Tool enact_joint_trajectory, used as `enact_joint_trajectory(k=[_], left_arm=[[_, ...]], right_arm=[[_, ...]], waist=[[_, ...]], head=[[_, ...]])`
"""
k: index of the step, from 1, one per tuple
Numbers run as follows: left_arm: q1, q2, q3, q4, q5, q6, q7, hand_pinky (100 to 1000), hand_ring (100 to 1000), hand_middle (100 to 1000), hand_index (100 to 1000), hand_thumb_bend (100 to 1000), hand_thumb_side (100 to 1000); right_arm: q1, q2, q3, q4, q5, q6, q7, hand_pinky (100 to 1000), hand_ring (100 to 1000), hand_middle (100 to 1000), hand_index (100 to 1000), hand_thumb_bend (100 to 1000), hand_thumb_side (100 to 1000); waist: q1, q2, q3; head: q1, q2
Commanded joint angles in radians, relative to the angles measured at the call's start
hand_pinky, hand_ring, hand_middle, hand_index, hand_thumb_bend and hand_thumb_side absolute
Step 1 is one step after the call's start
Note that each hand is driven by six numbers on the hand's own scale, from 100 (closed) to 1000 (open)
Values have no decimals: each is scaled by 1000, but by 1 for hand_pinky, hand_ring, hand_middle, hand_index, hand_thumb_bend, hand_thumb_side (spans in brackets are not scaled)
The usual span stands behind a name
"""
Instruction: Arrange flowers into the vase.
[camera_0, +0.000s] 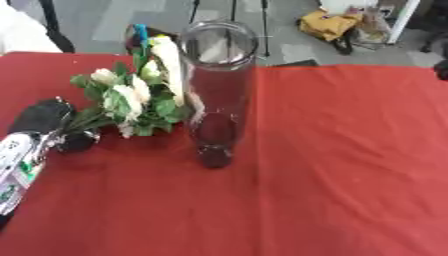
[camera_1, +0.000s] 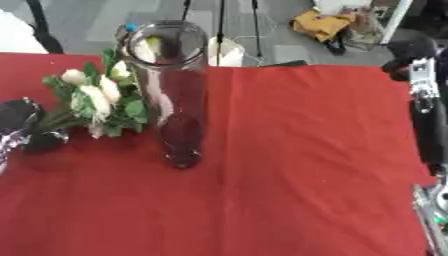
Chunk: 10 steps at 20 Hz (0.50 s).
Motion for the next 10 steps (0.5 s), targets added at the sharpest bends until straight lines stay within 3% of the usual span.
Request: enact_joint_trajectory(k=[1, 4, 7, 10], left_arm=[[-15, 23, 13, -20, 14, -1, 11, 100, 100, 100, 101, 182, 783], [-13, 30, 17, -46, 39, -2, 17, 100, 100, 100, 100, 183, 754], [-12, 37, 24, -72, 70, 15, 12, 100, 100, 100, 100, 251, 629], [-15, 38, 36, -98, 106, 40, 11, 100, 100, 100, 100, 204, 627]], right_arm=[[-9, -11, -8, -19, -9, 2, 0, 683, 789, 515, 721, 100, 1000], [-7, -11, -9, -19, -9, 2, 0, 683, 789, 515, 722, 100, 1000], [-5, -11, -9, -19, -10, 2, 0, 684, 789, 515, 722, 100, 1000], [-2, -9, -10, -19, -12, 2, -1, 684, 790, 514, 723, 100, 1000]], waist=[[3, -23, 1], [2, -26, 1], [3, -28, 2], [3, -30, 3]], head=[[0, -6], [-1, -5], [-1, -2], [-1, -2]])
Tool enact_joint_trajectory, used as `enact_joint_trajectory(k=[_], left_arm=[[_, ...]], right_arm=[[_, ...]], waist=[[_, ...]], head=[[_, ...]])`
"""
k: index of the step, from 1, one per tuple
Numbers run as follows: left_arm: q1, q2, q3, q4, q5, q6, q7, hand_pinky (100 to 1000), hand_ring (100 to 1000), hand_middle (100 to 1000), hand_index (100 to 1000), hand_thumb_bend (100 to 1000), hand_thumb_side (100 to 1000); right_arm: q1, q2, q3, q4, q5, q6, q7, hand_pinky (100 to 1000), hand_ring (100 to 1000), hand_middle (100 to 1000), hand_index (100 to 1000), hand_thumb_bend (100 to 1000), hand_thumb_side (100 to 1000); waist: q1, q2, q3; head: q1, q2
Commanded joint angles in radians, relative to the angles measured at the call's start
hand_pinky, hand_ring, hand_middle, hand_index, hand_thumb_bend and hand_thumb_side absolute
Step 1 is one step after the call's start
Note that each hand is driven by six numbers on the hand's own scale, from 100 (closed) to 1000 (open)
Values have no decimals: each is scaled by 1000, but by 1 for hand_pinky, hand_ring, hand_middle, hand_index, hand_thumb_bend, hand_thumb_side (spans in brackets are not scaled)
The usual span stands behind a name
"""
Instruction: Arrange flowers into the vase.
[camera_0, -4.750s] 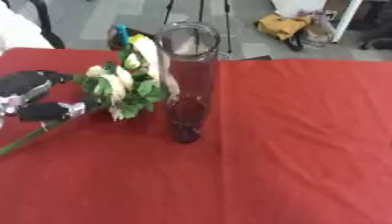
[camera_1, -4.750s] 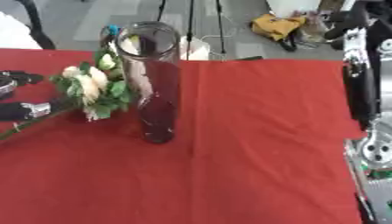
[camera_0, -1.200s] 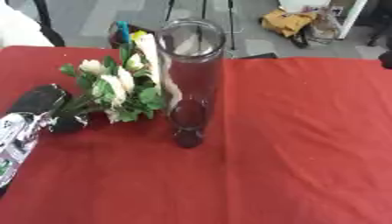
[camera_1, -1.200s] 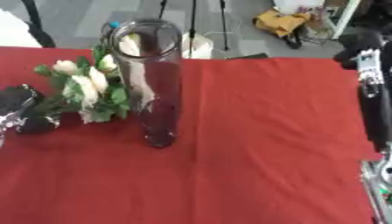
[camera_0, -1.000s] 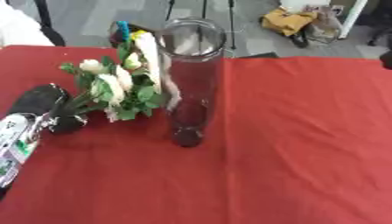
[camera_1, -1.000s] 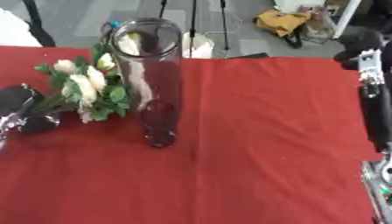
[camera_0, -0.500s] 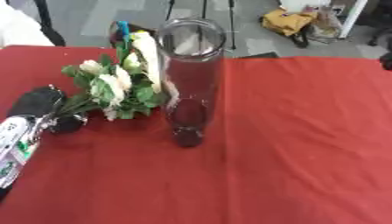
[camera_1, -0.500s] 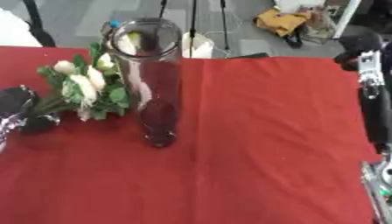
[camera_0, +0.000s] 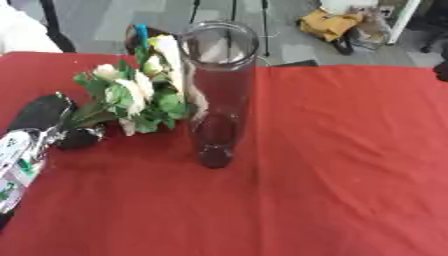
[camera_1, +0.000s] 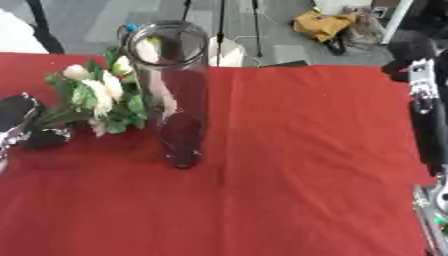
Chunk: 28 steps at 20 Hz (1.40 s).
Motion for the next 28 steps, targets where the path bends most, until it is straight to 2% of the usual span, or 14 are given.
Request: enact_joint_trajectory(k=[1, 5, 9, 15, 21, 28], left_arm=[[-18, 37, 30, -49, 42, 27, 6, 100, 100, 100, 100, 182, 631], [-21, 39, 47, -90, 97, 56, 37, 100, 100, 100, 100, 139, 631], [-20, 52, 52, -120, 120, 70, 68, 100, 100, 100, 100, 141, 604], [-21, 60, 86, -160, 165, 103, 116, 100, 100, 100, 100, 126, 619], [-50, 64, 138, -244, 251, 141, 202, 100, 100, 100, 100, 100, 620], [-79, 73, 149, -331, 360, 145, 311, 100, 100, 100, 100, 100, 591]], right_arm=[[-3, -8, -10, -19, -11, 1, -2, 684, 790, 514, 723, 100, 1000], [-1, -8, -12, -19, -11, 1, -3, 685, 790, 513, 724, 100, 1000], [0, -8, -13, -19, -12, 1, -3, 685, 791, 513, 724, 100, 1000], [3, -7, -15, -19, -14, 2, -5, 686, 791, 512, 724, 100, 1000], [6, -8, -16, -19, -15, 3, -6, 686, 792, 512, 725, 100, 1000], [5, -8, -16, -19, -13, 0, -5, 687, 792, 514, 726, 100, 1000]], waist=[[4, -28, 2], [3, -30, 2], [2, -31, 3], [-1, -32, 6], [-1, -37, 8], [3, -47, 3]], head=[[-1, -2], [-2, -1], [-2, -1], [-5, -2], [-6, 5], [-23, 17]])
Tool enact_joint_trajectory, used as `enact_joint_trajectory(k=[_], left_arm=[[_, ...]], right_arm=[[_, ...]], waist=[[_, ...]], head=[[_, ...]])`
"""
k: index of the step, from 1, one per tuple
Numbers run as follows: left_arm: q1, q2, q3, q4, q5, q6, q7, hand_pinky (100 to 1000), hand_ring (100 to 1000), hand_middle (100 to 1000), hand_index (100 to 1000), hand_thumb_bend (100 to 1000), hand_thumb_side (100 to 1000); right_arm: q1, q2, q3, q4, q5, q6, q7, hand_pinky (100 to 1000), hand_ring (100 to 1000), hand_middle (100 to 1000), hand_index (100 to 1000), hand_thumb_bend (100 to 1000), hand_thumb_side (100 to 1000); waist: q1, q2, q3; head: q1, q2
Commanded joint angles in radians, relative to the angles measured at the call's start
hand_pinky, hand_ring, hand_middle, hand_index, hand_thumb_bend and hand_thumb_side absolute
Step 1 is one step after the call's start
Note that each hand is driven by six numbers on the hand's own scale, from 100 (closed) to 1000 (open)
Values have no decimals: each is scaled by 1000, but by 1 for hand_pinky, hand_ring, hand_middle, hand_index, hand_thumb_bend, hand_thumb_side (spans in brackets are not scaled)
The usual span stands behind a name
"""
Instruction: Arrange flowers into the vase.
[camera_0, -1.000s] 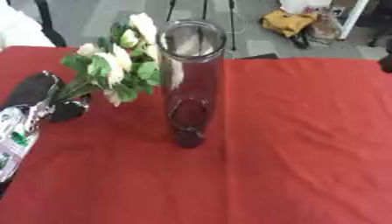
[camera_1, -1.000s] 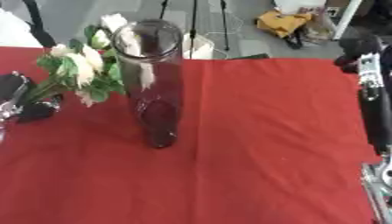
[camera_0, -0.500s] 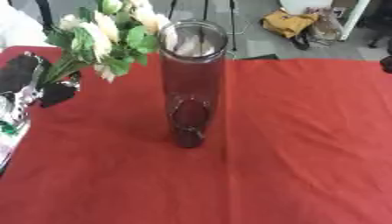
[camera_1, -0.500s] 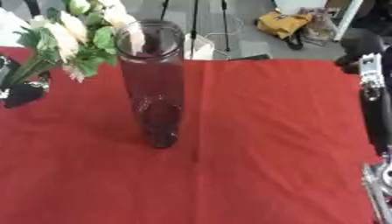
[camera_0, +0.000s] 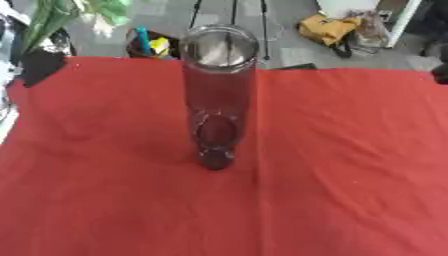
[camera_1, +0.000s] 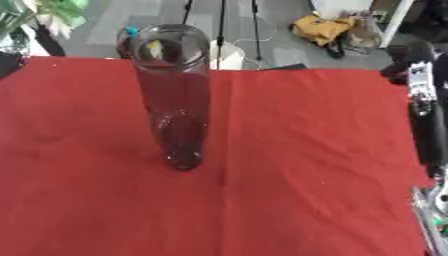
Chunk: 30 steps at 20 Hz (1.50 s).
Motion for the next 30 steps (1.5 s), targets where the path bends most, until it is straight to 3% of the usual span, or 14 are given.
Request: enact_joint_trajectory(k=[1, 12, 30], left_arm=[[-30, 43, 16, -53, 51, -7, 53, 100, 100, 100, 100, 100, 592], [-117, -6, 13, -96, 219, -19, 166, 100, 100, 100, 100, 100, 643], [-278, -72, 48, -16, 497, -96, 292, 100, 100, 100, 100, 148, 717]], right_arm=[[-9, -9, -9, -19, -5, -3, -3, 687, 792, 514, 726, 100, 1000], [-5, -7, -4, -19, -6, -6, 2, 686, 792, 513, 725, 100, 1000], [8, -17, 5, -19, -6, -5, 13, 686, 794, 512, 726, 100, 1000]], waist=[[6, -31, -4], [19, -41, -34], [51, -63, -75]], head=[[-11, 10], [7, 12], [26, 5]])
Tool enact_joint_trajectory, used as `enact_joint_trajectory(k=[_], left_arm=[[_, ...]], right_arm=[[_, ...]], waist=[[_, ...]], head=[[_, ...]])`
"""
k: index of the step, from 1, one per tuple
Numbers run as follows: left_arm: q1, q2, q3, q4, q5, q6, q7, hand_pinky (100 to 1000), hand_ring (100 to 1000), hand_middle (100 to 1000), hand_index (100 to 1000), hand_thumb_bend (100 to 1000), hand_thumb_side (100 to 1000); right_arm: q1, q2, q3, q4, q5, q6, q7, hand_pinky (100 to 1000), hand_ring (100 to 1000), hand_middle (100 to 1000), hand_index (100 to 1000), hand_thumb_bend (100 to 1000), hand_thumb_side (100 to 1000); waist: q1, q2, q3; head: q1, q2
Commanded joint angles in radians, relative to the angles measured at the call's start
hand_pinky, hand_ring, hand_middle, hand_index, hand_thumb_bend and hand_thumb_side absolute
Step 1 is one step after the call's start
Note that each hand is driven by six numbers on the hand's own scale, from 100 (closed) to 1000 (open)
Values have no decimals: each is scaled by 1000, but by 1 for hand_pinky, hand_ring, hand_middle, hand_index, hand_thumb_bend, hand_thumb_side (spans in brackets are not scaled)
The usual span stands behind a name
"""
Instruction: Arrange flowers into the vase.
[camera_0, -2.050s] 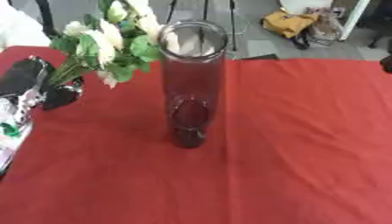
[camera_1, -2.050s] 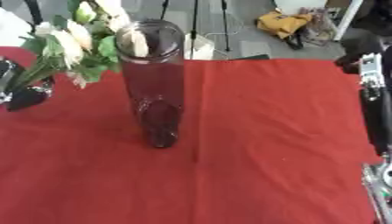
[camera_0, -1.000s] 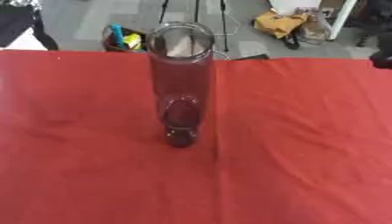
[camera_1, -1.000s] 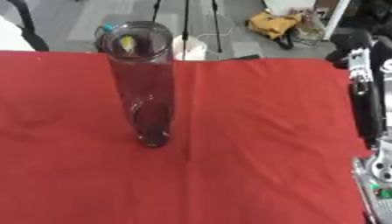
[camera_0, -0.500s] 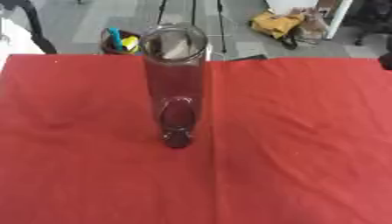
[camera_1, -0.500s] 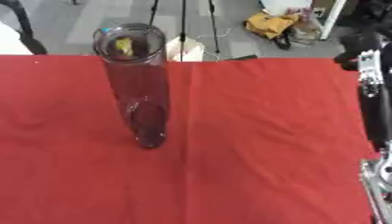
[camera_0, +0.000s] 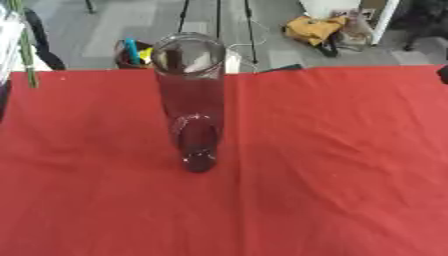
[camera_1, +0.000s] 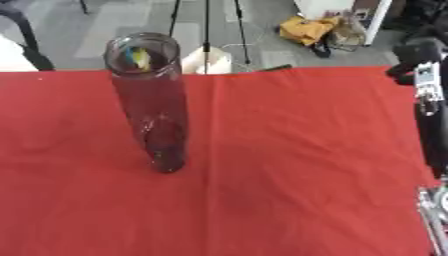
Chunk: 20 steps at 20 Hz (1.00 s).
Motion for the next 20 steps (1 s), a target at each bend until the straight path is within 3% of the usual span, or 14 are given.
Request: enact_joint_trajectory(k=[1, 20], left_arm=[[-41, -2, 24, 2, 51, -14, 29, 100, 100, 100, 100, 151, 721], [-139, -68, 14, 8, 340, -104, 228, 100, 100, 100, 100, 216, 732]], right_arm=[[-9, -20, -1, -19, -6, -2, 5, 686, 794, 512, 726, 100, 1000], [-11, -18, 15, -19, -15, -2, 25, 686, 794, 512, 728, 100, 1000]], waist=[[1, -26, -2], [4, -40, -19]], head=[[2, -5], [23, 19]])
